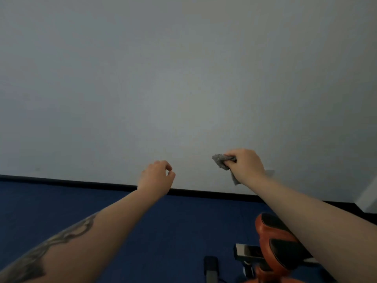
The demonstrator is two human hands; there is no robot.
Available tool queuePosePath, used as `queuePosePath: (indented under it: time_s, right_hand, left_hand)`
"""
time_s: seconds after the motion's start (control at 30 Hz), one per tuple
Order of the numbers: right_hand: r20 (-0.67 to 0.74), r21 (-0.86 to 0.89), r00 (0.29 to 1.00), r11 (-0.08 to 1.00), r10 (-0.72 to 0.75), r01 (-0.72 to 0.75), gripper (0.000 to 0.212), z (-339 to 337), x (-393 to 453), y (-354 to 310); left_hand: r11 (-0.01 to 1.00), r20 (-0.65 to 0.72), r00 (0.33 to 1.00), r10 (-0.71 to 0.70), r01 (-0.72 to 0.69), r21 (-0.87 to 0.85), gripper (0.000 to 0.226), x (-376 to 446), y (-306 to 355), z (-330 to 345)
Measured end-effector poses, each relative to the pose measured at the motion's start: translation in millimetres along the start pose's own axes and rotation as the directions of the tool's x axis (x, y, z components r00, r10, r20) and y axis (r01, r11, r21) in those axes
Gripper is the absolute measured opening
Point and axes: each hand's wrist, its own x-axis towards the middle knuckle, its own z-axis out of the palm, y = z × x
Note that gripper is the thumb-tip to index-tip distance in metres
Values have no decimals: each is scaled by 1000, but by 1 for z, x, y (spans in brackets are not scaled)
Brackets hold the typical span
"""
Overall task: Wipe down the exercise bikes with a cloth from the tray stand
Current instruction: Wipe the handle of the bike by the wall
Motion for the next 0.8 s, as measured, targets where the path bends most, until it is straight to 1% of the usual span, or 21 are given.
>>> queuePosePath:
  time_s: [0.1,0.23,0.37,0.43,0.5,0.6,0.67,0.8]
  right_hand:
    - [-3,-4,1000,1000,11,-11,17,26,46,-5]
    - [-55,-3,997,999,51,-51,13,62,108,-8]
    - [-93,1,983,988,156,-157,13,84,169,-6]
    - [-140,23,968,978,210,-209,12,91,194,1]
    - [-167,54,948,962,272,-267,17,96,210,12]
    - [-162,45,908,922,387,-385,23,95,219,40]
    - [-180,18,878,894,443,-447,24,89,223,67]
    - [-298,-33,777,808,554,-589,18,56,231,131]
  left_hand:
    - [999,19,999,27,-28,20,30,57,-12,8]
    - [995,22,995,98,-98,11,29,147,-23,19]
    - [979,92,974,205,-205,-6,30,235,-24,32]
    - [964,113,957,266,-268,-4,30,277,-20,42]
    - [946,134,937,323,-323,-18,30,315,-12,59]
    - [919,213,894,394,-388,-73,30,353,13,95]
    - [889,265,849,457,-443,-114,31,370,39,126]
    - [792,308,731,609,-577,-199,31,392,109,181]
